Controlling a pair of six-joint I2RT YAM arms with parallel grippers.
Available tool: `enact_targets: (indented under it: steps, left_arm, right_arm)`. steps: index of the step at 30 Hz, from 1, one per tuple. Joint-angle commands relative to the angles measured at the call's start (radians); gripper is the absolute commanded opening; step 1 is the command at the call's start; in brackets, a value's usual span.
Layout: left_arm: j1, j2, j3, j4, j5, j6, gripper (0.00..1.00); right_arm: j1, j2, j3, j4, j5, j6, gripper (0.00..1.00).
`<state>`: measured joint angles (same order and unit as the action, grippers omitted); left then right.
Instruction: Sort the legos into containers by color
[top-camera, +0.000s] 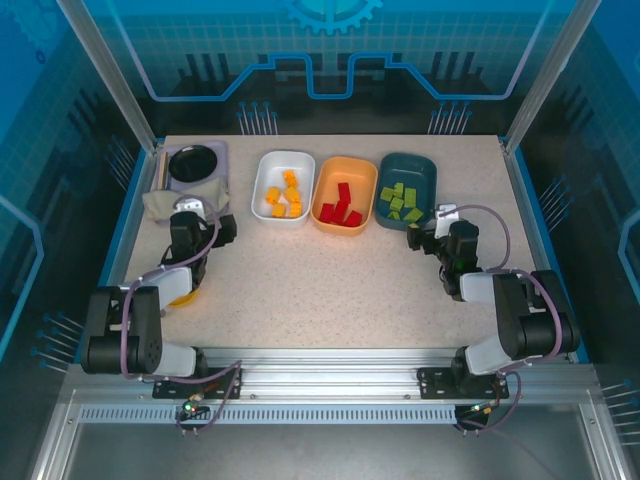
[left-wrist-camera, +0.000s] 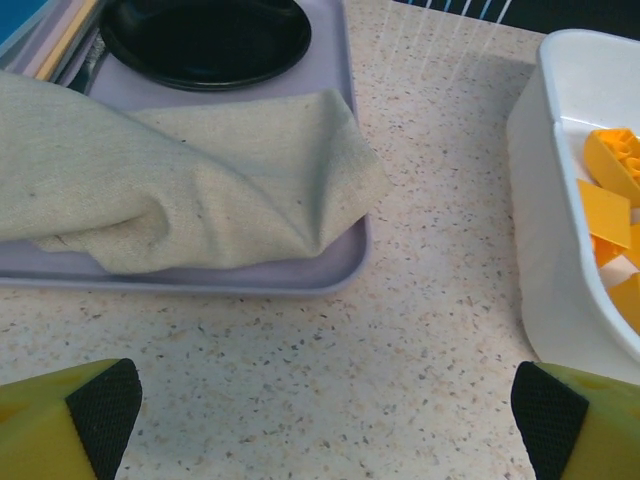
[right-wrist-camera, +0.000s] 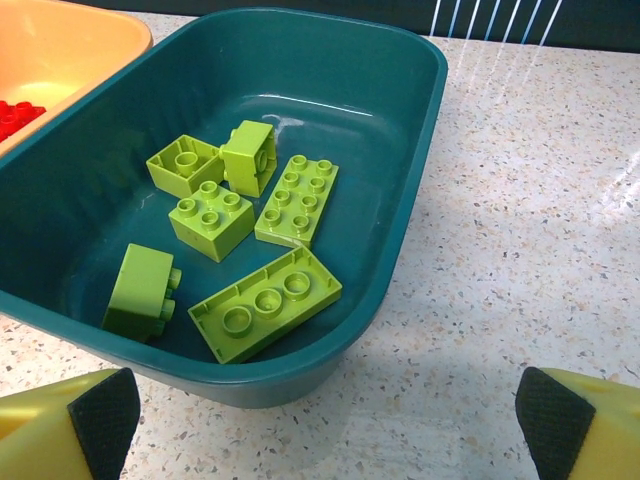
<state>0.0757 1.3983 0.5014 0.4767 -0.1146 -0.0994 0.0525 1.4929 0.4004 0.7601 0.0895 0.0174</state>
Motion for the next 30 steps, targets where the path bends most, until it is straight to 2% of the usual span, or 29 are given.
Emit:
enact_targets:
  steps: [1,3,4,6,10,11,12,30]
  left_arm:
    - [-0.008,0.015,0.027,0.024,0.035,-0.005,0.99]
    - [-0.008,0.066,0.012,0.093,0.045,-0.002,0.99]
    - [-0.013,0.066,0.028,0.053,0.048,0.003,0.99]
    - [-0.040,0.075,0.017,0.081,0.039,0.035,0.99]
    - [-0.082,0.116,-0.104,0.339,0.004,0.079,0.99]
    - [-0.082,0.116,-0.109,0.355,-0.005,0.077,0.99]
    - [-0.083,0.113,-0.097,0.318,-0.017,0.072,0.99]
    - [-0.083,0.117,-0.093,0.317,-0.022,0.071,0.99]
  right_arm:
    - [0.009,0.010,0.019,0.020,0.014,-0.013,1.00]
    - [0.009,0.010,0.020,0.018,0.015,-0.014,1.00]
    - [0.010,0.010,0.020,0.017,0.015,-0.013,1.00]
    - [0.010,0.011,0.020,0.018,0.015,-0.013,1.00]
    - [0.010,0.011,0.020,0.018,0.014,-0.013,1.00]
    - [0.010,0.010,0.020,0.017,0.014,-0.013,1.00]
    - [0.010,0.010,0.020,0.017,0.013,-0.013,1.00]
    - [0.010,0.013,0.027,0.004,-0.025,-0.028,1.00]
